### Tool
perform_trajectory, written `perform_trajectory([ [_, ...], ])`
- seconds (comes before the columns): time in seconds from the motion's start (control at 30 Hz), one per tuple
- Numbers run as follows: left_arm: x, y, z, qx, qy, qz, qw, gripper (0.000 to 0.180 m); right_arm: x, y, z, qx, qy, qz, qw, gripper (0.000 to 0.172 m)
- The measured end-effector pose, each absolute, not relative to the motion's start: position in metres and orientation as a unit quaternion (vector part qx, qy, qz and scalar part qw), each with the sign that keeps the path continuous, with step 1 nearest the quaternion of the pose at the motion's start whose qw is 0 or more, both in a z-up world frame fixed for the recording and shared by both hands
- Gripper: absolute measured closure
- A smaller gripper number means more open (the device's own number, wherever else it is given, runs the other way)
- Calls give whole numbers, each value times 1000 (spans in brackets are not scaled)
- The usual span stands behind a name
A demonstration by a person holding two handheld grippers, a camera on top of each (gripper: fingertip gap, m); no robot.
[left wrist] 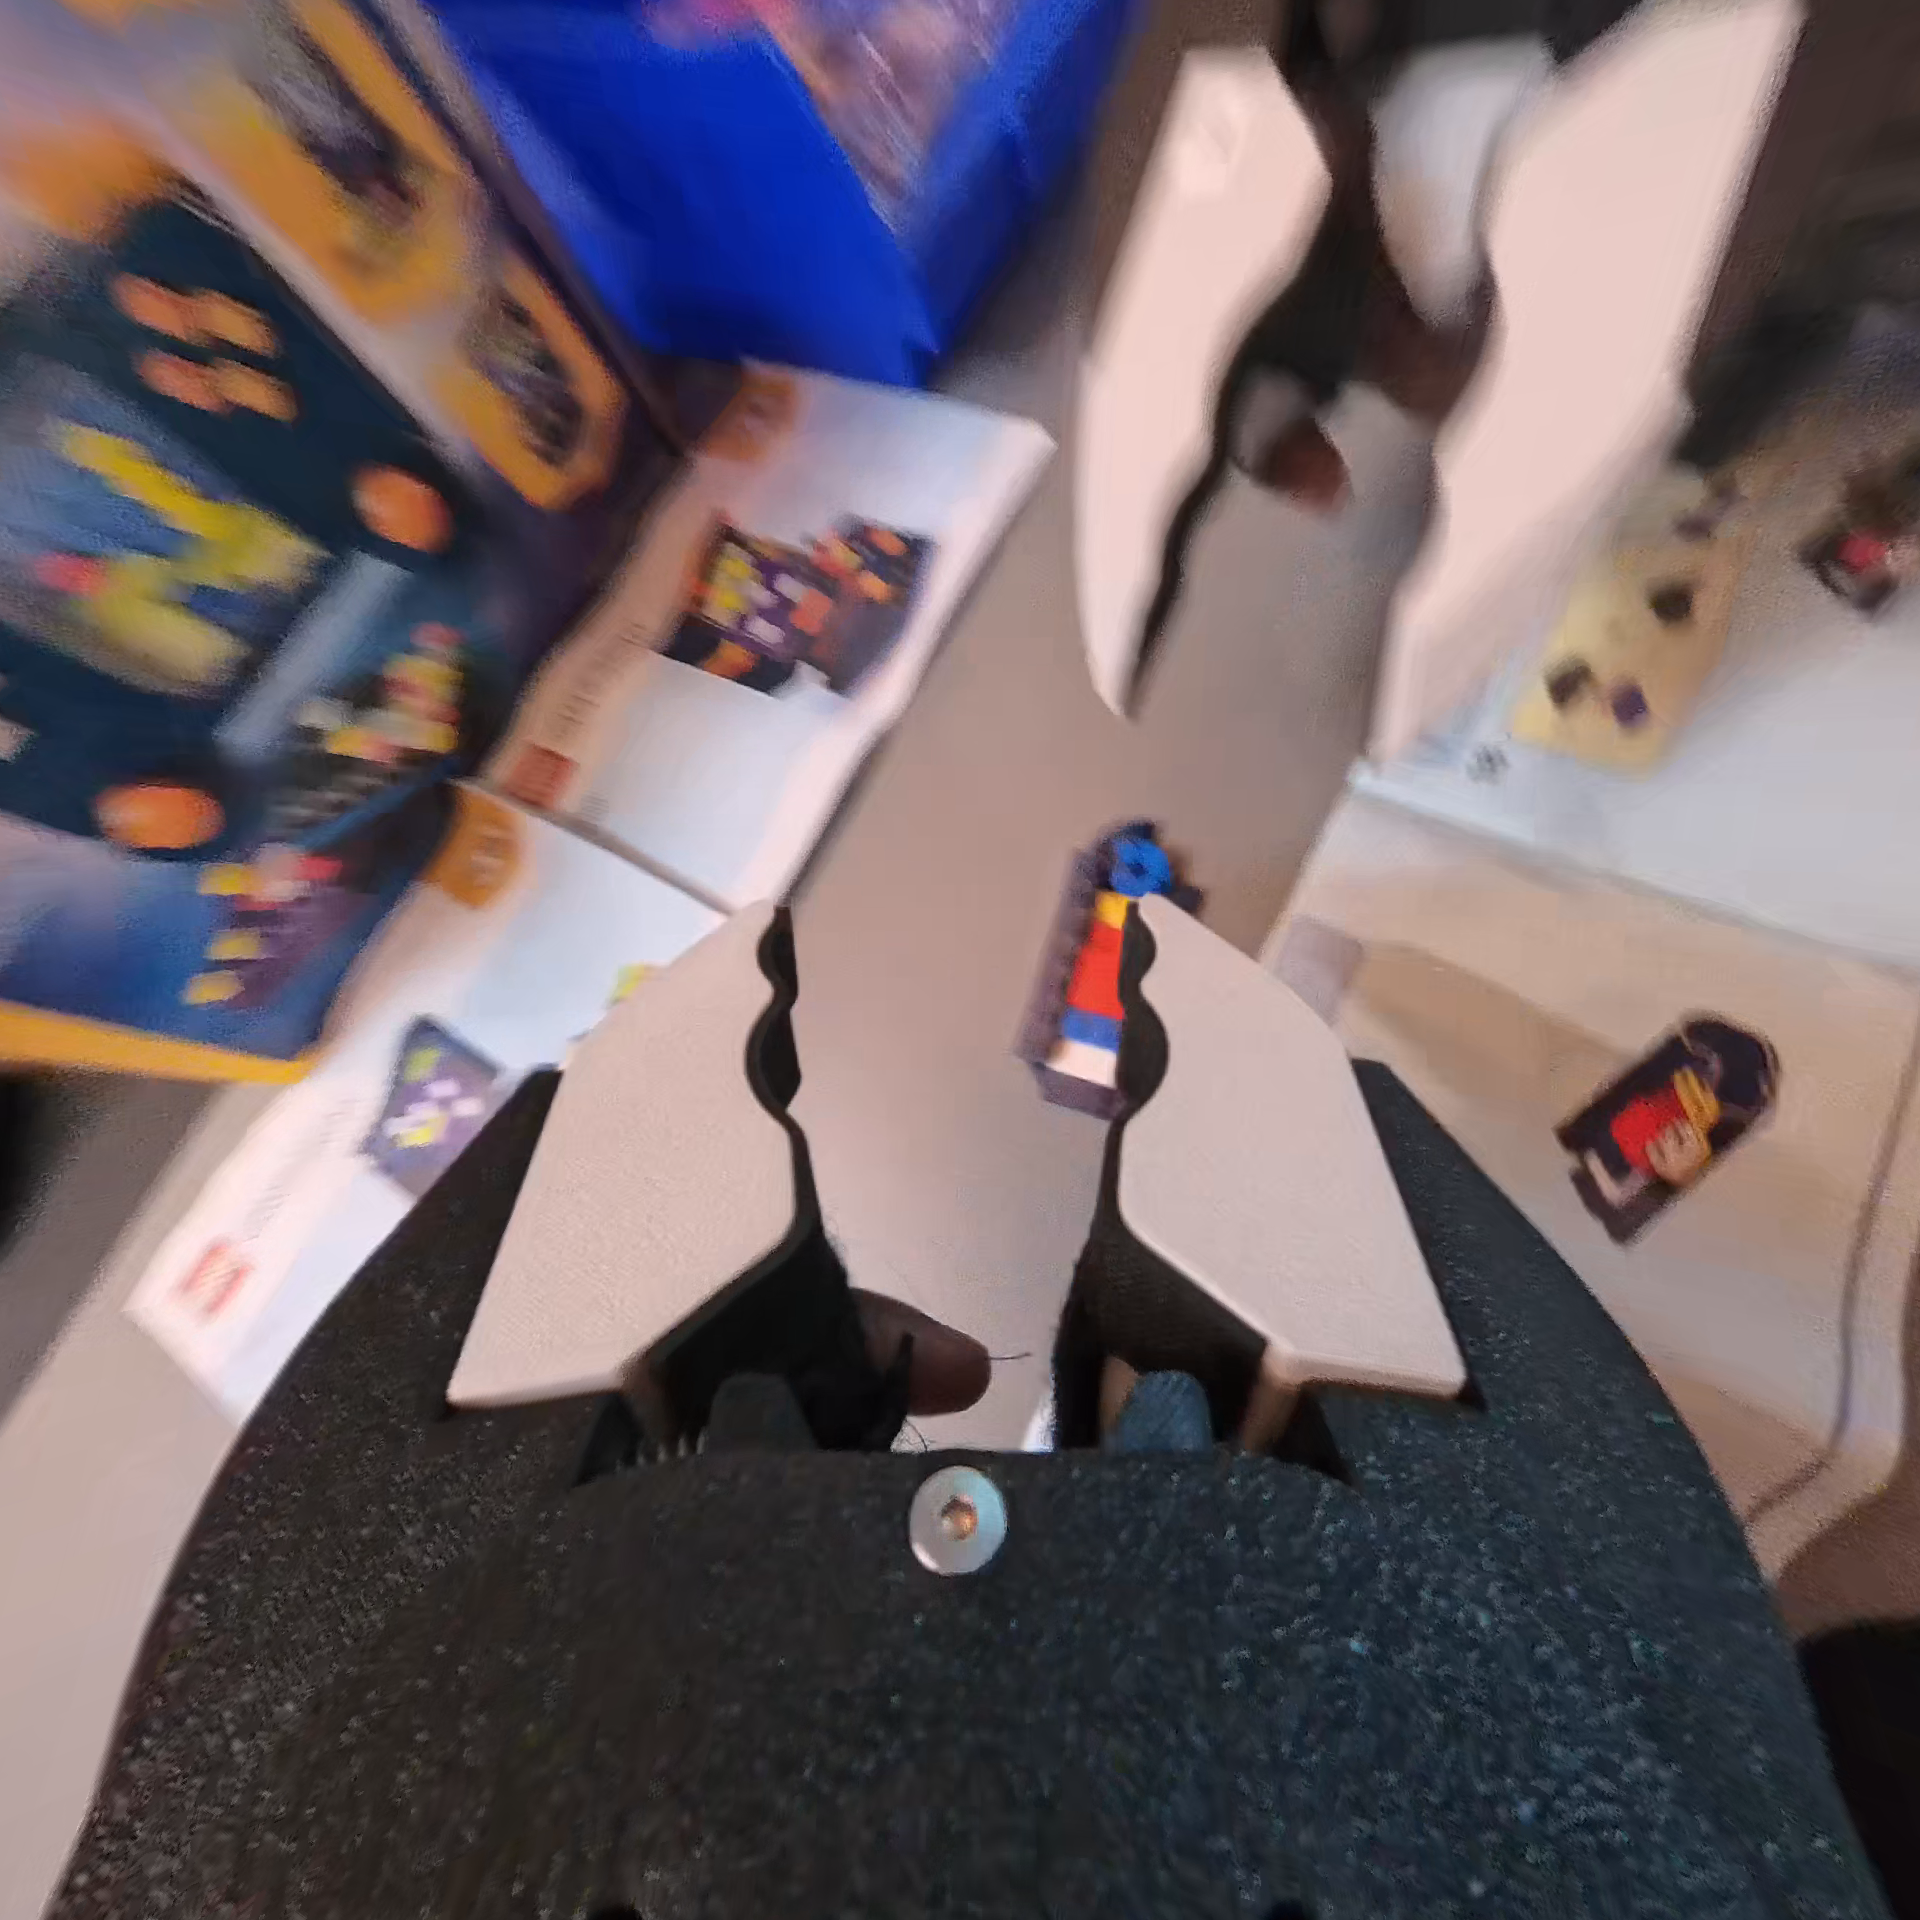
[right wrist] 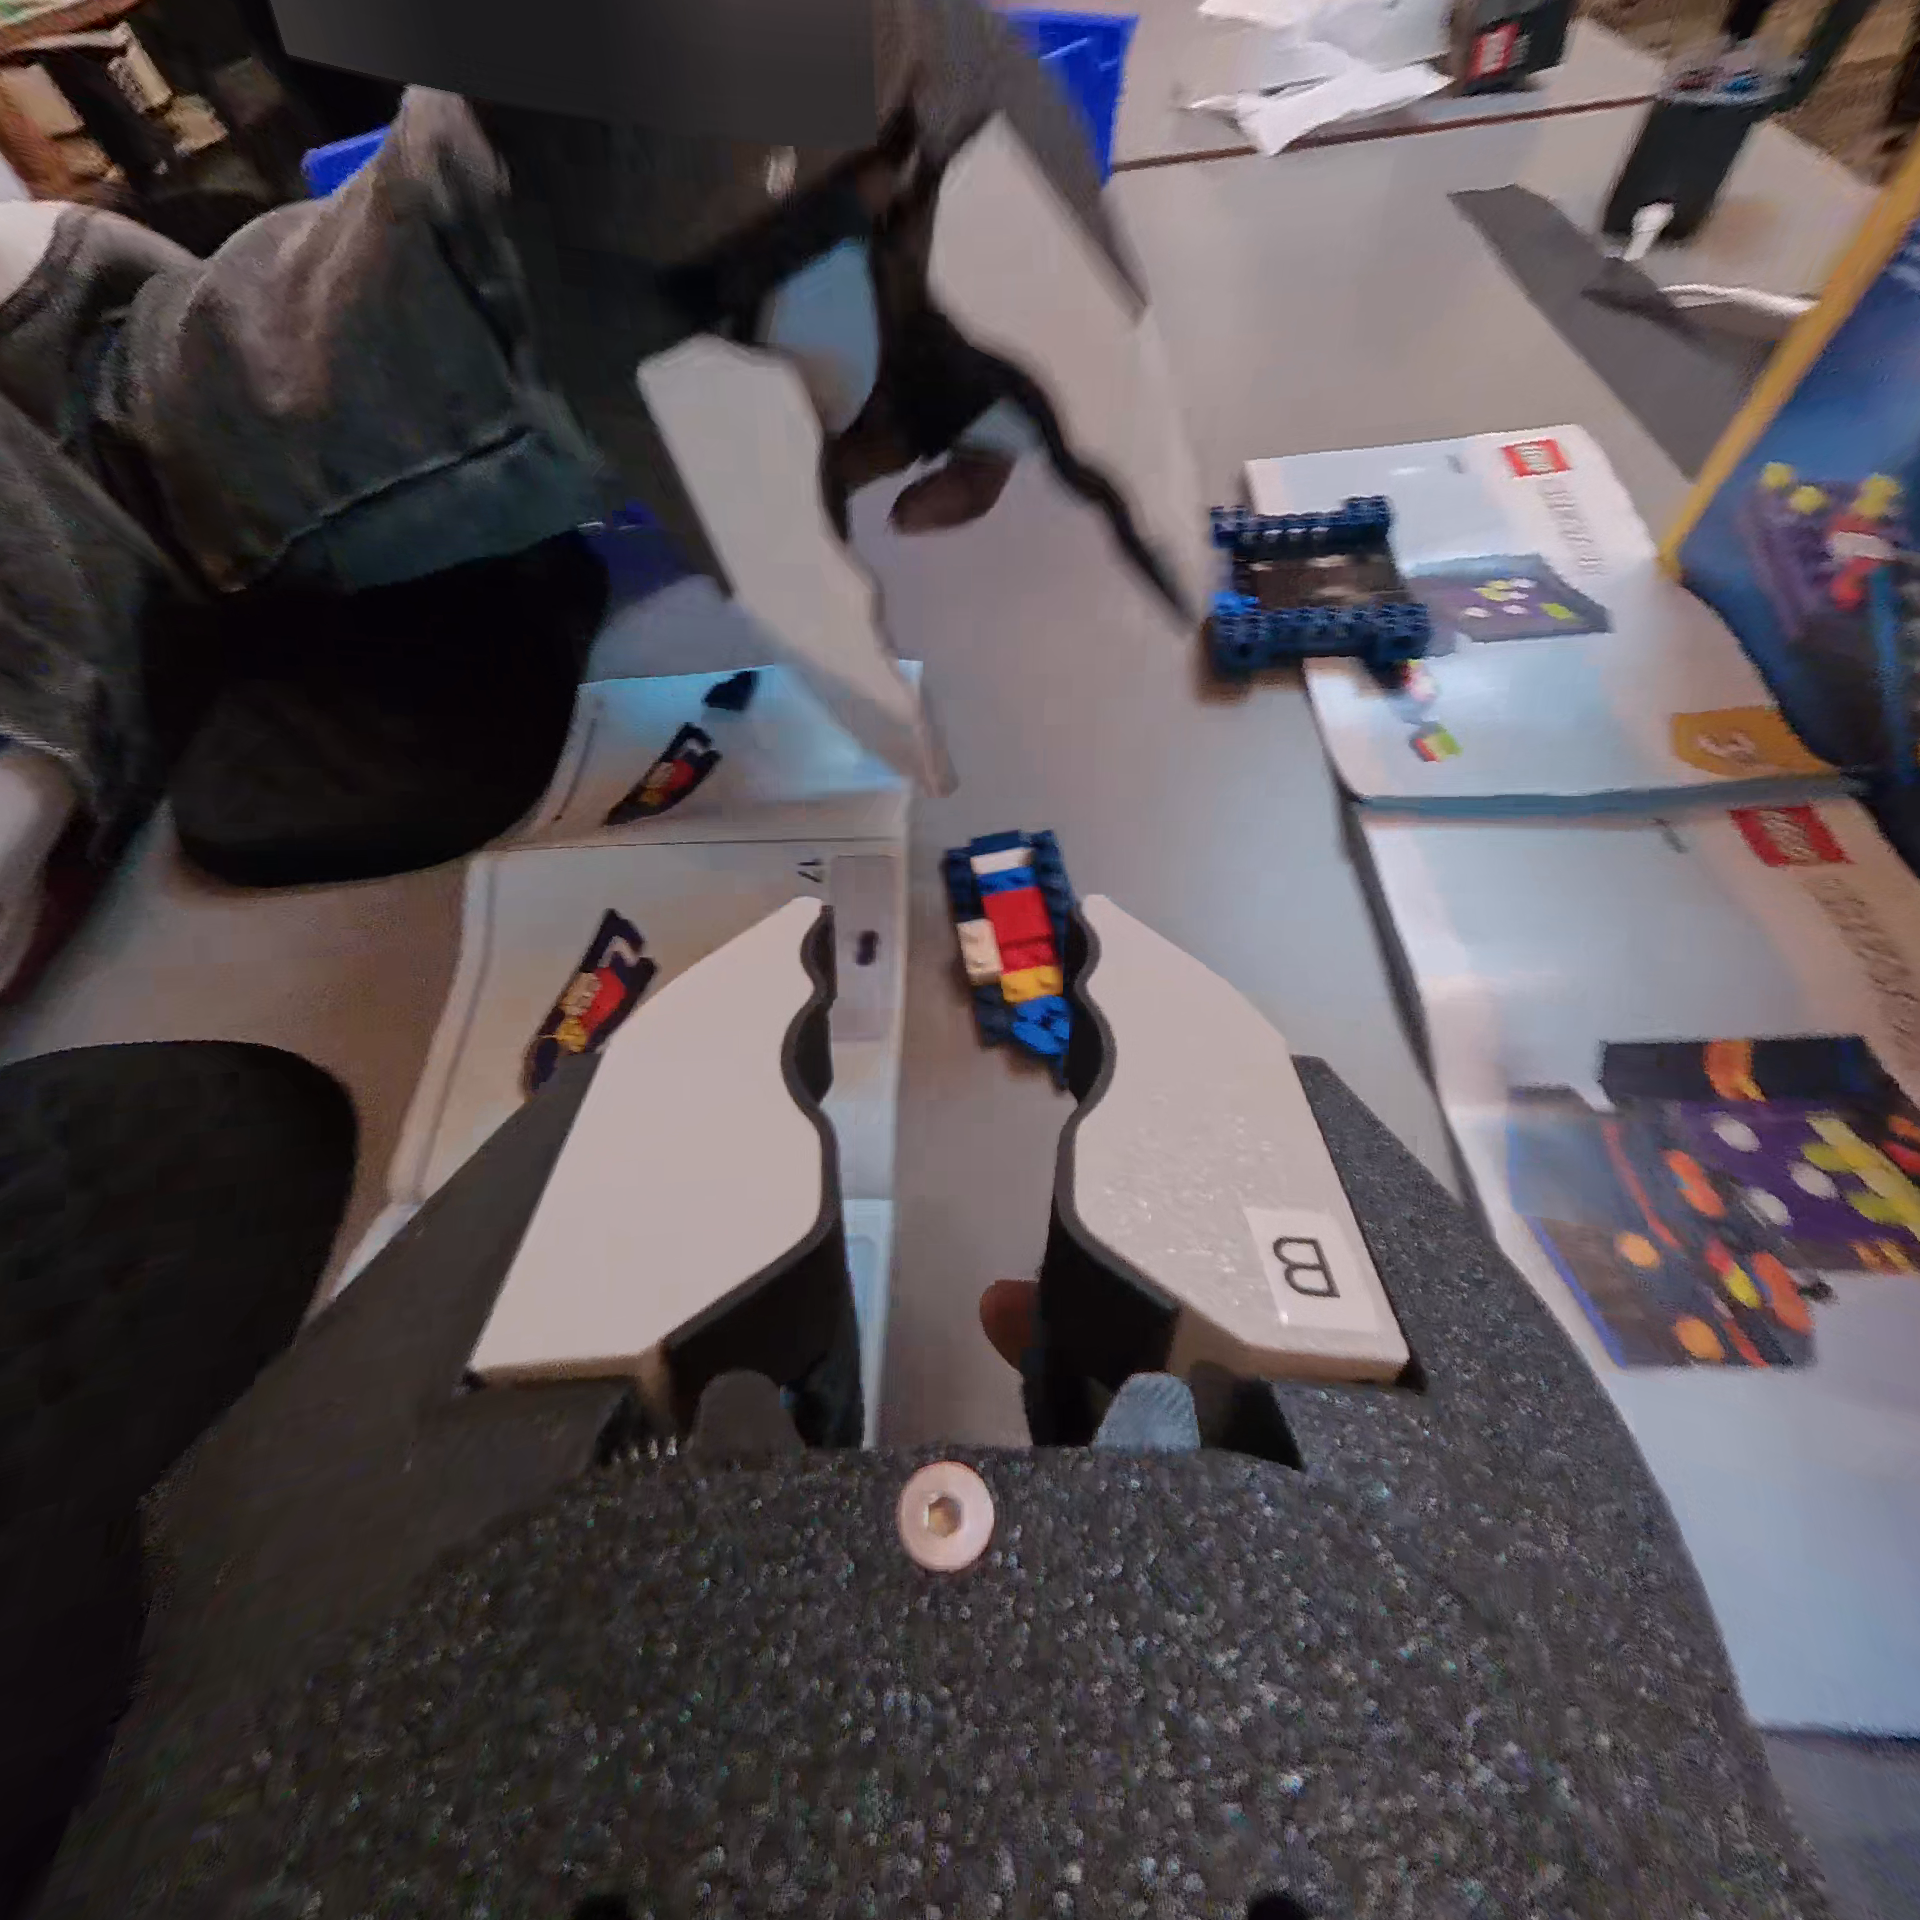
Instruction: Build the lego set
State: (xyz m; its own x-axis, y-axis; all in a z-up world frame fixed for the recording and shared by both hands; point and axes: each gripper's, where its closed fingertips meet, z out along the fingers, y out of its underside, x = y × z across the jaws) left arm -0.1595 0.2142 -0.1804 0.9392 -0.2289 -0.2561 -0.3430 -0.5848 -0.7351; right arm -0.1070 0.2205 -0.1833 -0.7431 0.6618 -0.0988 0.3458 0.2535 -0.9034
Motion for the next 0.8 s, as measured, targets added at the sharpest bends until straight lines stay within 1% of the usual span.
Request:
perform_trajectory([
  [0.03, -168, 215, -161, -873, 135, 97, 459, 121, -106, 209, -182, -316, -786, 512, 142, 128],
  [0.1, -191, 213, -118, -827, 61, 159, 536, 123, -104, 180, -182, -298, -805, 499, 121, 128],
  [0.17, -214, 201, -81, -770, -9, 210, 603, 126, -107, 150, -190, -298, -821, 475, 110, 135],
  [0.23, -229, 185, -55, -722, -51, 249, 644, 130, -113, 120, -197, -307, -822, 467, 109, 143],
  [0.33, -234, 171, -34, -685, -70, 268, 674, 131, -118, 83, -215, -303, -844, 428, 111, 143],
  [0.4, -234, 166, -26, -669, -74, 270, 689, 133, -122, 74, -224, -290, -866, 382, 139, 141],
  [0.5, -234, 158, -18, -650, -83, 263, 708, 134, -134, 65, -229, -282, -873, 355, 180, 142],
  [0.63, -234, 147, -3, -614, -95, 239, 747, 135, -141, 64, -249, -295, -883, 321, 175, 144],
  [0.7, -232, 142, 3, -599, -94, 229, 762, 136, -141, 64, -250, -296, -878, 335, 171, 155],
  [0.8, -228, 137, 11, -576, -84, 228, 780, 136, -142, 69, -244, -308, -864, 363, 161, 156],
])
